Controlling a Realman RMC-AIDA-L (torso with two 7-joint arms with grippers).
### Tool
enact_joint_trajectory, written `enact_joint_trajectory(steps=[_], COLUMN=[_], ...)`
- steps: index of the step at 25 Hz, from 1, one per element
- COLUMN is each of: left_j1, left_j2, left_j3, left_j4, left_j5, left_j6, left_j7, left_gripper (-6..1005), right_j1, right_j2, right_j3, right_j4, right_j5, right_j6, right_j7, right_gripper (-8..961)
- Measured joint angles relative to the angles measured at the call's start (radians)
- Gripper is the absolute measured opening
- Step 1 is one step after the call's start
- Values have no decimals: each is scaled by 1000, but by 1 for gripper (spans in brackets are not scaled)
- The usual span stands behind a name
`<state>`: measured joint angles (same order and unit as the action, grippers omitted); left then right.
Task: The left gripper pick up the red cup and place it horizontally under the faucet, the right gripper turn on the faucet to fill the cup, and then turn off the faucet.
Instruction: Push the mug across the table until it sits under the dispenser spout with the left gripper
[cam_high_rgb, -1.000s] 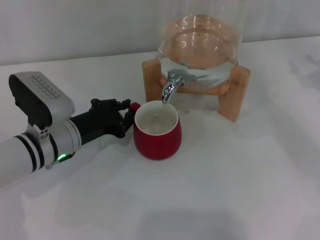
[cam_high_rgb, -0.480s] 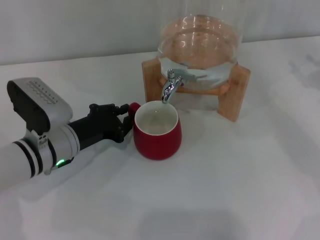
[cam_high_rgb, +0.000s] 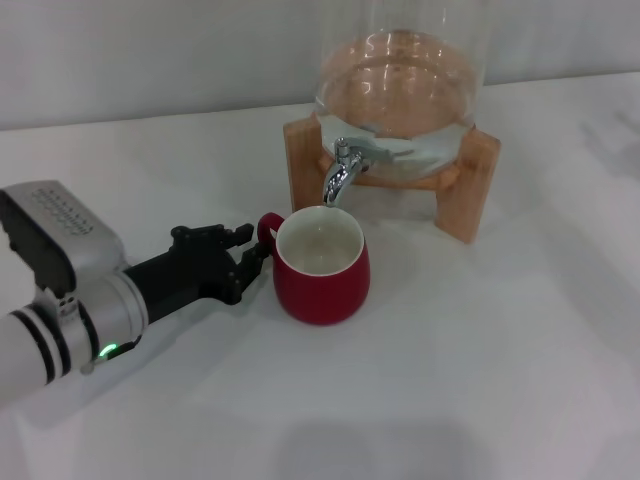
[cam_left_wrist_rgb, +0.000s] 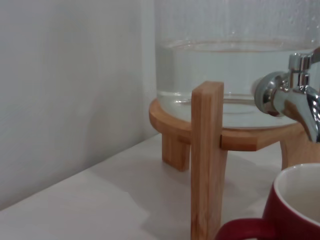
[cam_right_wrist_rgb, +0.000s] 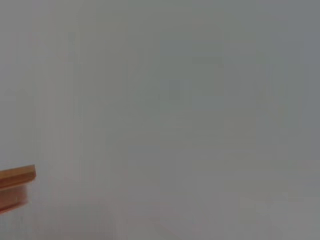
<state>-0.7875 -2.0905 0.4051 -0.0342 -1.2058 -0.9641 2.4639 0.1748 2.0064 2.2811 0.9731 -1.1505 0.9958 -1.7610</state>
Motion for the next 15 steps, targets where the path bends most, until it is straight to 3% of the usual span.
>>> enact_joint_trajectory(steps=[11, 15], left_j1=[21, 60], left_j2=[2, 5], left_j3=[0, 1], left_j4=[15, 40], left_j5=[-5, -4], left_j6=[-13, -70], left_j7=[0, -3], left_gripper=[310, 313], right_j1=[1, -1], right_j2=[0, 0], right_j3=[-1, 0], right_j4=[-1, -1], right_j5=[0, 0], right_j6=[-1, -1], right_j7=[0, 3], right_gripper=[633, 633])
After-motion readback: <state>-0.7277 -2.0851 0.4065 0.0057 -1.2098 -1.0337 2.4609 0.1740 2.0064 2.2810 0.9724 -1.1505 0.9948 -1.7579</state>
